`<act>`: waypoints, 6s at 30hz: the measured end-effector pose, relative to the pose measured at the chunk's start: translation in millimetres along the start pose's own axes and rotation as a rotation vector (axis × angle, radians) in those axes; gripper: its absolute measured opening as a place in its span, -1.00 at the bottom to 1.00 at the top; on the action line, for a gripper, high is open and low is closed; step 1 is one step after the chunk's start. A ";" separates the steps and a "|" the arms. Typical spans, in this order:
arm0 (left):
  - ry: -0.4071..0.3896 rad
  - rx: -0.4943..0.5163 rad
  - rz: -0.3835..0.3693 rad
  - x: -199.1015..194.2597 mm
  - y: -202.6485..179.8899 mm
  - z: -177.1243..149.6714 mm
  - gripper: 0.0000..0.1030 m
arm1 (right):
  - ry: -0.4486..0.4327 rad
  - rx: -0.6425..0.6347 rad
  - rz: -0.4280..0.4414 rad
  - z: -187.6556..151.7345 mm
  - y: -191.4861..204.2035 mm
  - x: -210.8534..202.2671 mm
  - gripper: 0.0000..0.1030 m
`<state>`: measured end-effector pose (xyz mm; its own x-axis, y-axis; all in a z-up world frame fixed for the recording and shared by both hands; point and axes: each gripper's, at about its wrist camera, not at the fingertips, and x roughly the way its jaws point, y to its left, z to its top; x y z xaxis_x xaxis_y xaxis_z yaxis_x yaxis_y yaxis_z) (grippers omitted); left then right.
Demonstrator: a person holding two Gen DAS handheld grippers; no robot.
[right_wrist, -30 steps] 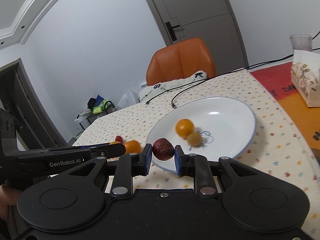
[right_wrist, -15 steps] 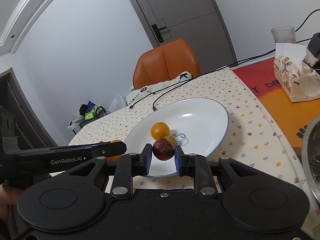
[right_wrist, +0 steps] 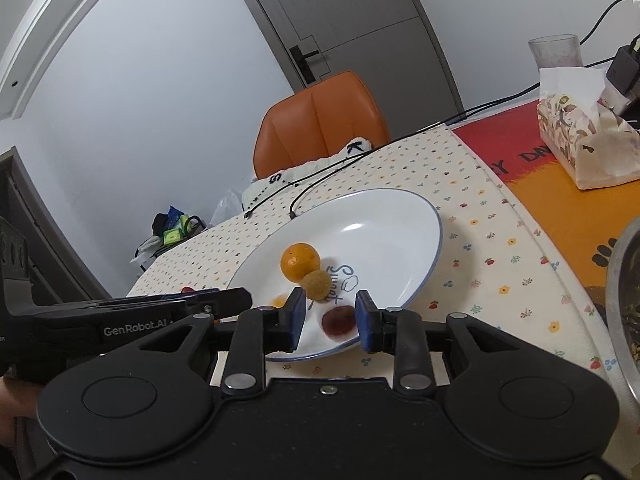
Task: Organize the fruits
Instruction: 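Carry tangerine and plum over the white bowl and open both grippers, then withdraw both grippers from the bowl toward the remaining fruit, then lower right gripper around a small brown fruit while left gripper approaches a pomelo segment, then close right gripper on the small olive-brown fruit while left gripper grasps a pomelo segment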
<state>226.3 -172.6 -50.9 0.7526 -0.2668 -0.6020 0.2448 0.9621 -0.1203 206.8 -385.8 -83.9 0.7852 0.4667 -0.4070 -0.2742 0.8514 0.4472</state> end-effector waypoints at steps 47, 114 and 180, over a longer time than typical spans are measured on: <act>-0.004 -0.087 0.216 -55.7 92.6 -40.4 0.58 | 0.083 -0.124 0.143 -14.2 63.6 12.2 0.24; 0.041 -0.248 0.314 -41.8 165.6 -55.7 0.56 | 0.164 -0.373 0.058 -47.4 140.8 98.0 -0.56; 0.059 -0.175 0.335 -37.9 146.4 -51.3 -0.27 | 0.188 -0.372 0.114 -46.3 142.1 80.7 -0.48</act>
<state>202.3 -18.7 -86.3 0.7356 0.0635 -0.6745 -0.1209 0.9919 -0.0384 205.5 -216.0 -90.1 0.6332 0.5689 -0.5248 -0.5619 0.8042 0.1939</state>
